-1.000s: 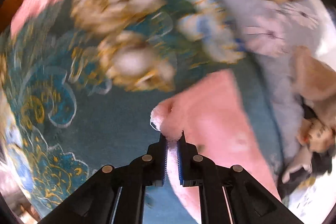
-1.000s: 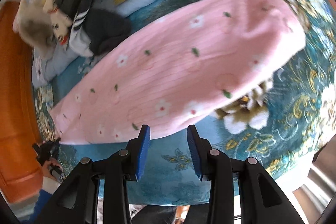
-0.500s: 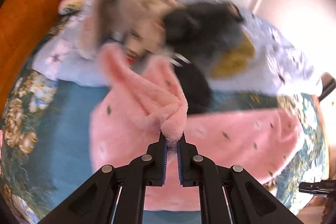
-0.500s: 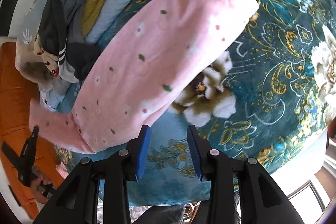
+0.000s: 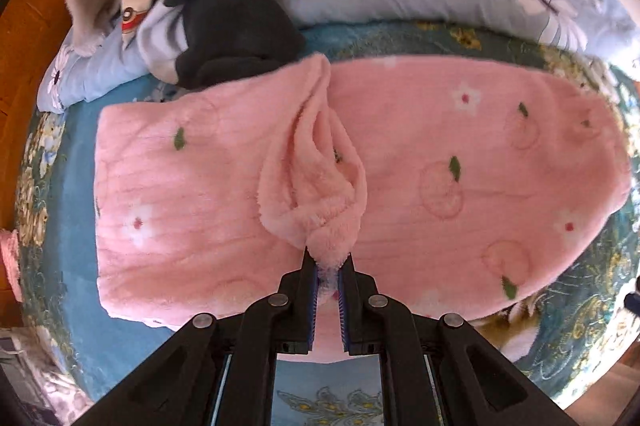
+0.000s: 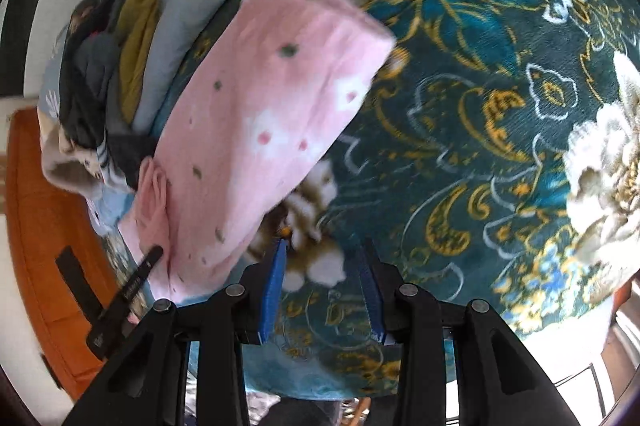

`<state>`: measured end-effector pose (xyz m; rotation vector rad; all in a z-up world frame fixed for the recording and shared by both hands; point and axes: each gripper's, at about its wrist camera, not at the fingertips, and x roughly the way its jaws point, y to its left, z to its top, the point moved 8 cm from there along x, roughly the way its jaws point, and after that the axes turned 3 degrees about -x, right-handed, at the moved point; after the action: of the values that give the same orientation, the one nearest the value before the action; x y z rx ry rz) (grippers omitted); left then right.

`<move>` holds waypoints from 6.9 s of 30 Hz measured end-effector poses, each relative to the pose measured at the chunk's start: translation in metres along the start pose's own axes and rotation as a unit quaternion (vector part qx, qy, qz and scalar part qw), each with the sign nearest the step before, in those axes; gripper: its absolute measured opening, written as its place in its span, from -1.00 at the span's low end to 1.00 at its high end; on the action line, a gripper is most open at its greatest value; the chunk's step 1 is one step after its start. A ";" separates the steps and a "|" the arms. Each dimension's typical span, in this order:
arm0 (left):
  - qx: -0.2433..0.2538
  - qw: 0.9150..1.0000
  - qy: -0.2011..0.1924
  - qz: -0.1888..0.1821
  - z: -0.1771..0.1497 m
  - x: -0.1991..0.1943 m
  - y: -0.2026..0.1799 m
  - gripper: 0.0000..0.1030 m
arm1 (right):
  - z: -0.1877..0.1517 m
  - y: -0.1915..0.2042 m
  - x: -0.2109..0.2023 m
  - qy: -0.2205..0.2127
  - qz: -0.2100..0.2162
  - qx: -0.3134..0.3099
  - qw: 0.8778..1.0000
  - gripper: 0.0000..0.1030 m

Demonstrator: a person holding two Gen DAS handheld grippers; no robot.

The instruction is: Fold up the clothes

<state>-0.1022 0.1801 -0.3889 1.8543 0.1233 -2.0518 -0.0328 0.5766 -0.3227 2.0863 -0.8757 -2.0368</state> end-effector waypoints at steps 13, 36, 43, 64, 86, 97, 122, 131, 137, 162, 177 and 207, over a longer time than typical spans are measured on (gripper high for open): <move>0.063 0.994 0.091 -0.011 -0.010 0.020 -0.027 -0.10 | 0.073 -0.010 0.024 -0.060 0.090 0.080 0.991 0.30; -0.114 0.986 0.119 0.012 0.002 0.023 0.040 0.26 | 0.194 0.054 0.040 -0.029 0.081 -0.143 0.986 0.44; -0.128 0.982 0.139 0.009 -0.005 0.029 0.041 0.29 | 0.171 0.046 0.055 0.043 0.122 -0.148 0.981 0.40; -0.151 0.975 0.165 -0.009 -0.018 0.038 0.034 0.31 | 0.127 -0.004 0.027 0.043 0.134 -0.101 0.985 -0.75; -0.146 0.982 0.112 -0.051 -0.034 0.008 0.056 0.31 | 0.124 -0.066 0.058 0.030 0.090 -0.003 0.995 0.17; -0.175 0.976 0.103 -0.079 -0.053 -0.011 0.096 0.31 | 0.110 -0.023 0.031 -0.003 0.078 0.000 0.997 -0.63; -0.325 0.932 0.036 -0.154 -0.107 -0.039 0.363 0.31 | -0.113 0.414 0.100 0.036 0.086 -0.318 0.944 -0.68; -0.371 0.911 0.053 -0.173 -0.139 -0.022 0.402 0.31 | -0.171 0.442 0.240 0.116 -0.043 -0.360 0.925 -0.67; -0.381 0.898 0.053 -0.214 -0.123 -0.015 0.399 0.31 | -0.188 0.446 0.253 0.140 -0.051 -0.382 0.912 -0.34; -0.075 0.958 0.039 -0.275 0.018 -0.013 0.255 -0.41 | -0.119 0.249 0.104 0.077 -0.093 -0.153 0.981 -0.32; -0.142 0.926 0.027 -0.348 0.021 -0.039 0.264 -0.87 | -0.090 0.278 0.130 0.100 -0.051 -0.146 0.983 -0.32; 0.021 0.958 0.009 -0.285 0.078 -0.043 0.226 -0.28 | -0.044 0.337 0.187 0.113 -0.065 -0.217 0.967 -0.32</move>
<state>-0.0984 -0.0447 -0.2960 2.0343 0.6983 -2.4109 -0.1130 0.1976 -0.3322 2.1011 -0.2348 -1.7894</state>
